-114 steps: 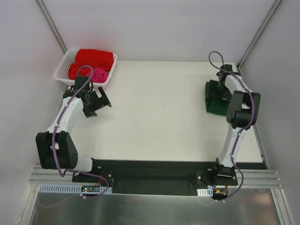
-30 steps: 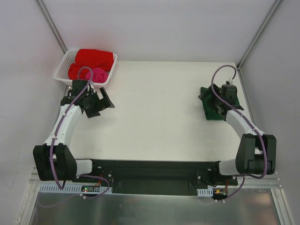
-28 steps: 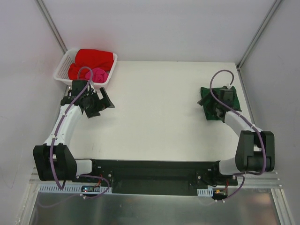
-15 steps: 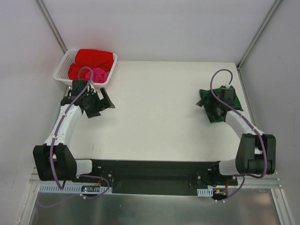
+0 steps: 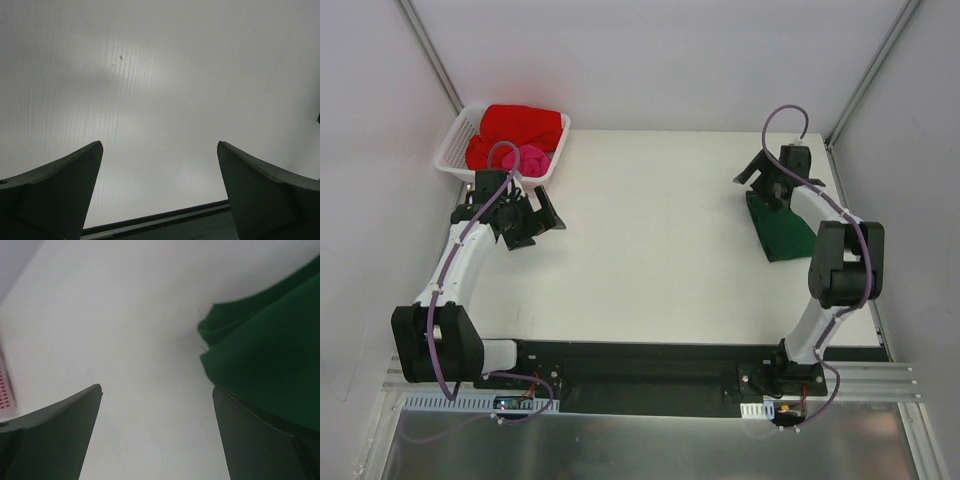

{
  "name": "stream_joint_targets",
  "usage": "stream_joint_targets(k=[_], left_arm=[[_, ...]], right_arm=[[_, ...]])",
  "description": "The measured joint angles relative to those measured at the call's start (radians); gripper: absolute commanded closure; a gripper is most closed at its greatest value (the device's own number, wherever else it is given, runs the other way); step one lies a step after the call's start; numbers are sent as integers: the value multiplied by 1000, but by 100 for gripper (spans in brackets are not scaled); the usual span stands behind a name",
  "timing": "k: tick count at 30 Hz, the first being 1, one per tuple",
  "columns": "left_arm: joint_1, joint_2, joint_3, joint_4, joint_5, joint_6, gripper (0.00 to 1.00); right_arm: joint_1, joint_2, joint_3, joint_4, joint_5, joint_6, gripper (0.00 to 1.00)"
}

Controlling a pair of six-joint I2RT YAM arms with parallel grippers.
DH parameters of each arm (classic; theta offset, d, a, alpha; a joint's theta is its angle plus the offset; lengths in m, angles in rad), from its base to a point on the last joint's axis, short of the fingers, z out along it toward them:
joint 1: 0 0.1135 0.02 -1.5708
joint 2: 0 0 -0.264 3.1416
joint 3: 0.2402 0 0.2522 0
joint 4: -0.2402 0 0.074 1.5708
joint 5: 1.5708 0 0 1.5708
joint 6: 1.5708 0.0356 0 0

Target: Fold and stack the t-shirts

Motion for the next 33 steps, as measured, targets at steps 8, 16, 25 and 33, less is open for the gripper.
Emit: stream_joint_targets(k=[8, 16, 25, 33], left_arm=[[0, 0, 0, 2, -3, 0, 1], [0, 0, 0, 2, -2, -14, 1], [0, -14, 1, 2, 6, 2, 1], [0, -43, 8, 25, 29, 5, 1]], right_arm=[[-3, 173, 34, -60, 43, 61, 4], [-64, 216, 126, -53, 55, 75, 4], [-37, -25, 104, -142, -64, -96, 4], [35, -732, -49, -212, -94, -226, 4]])
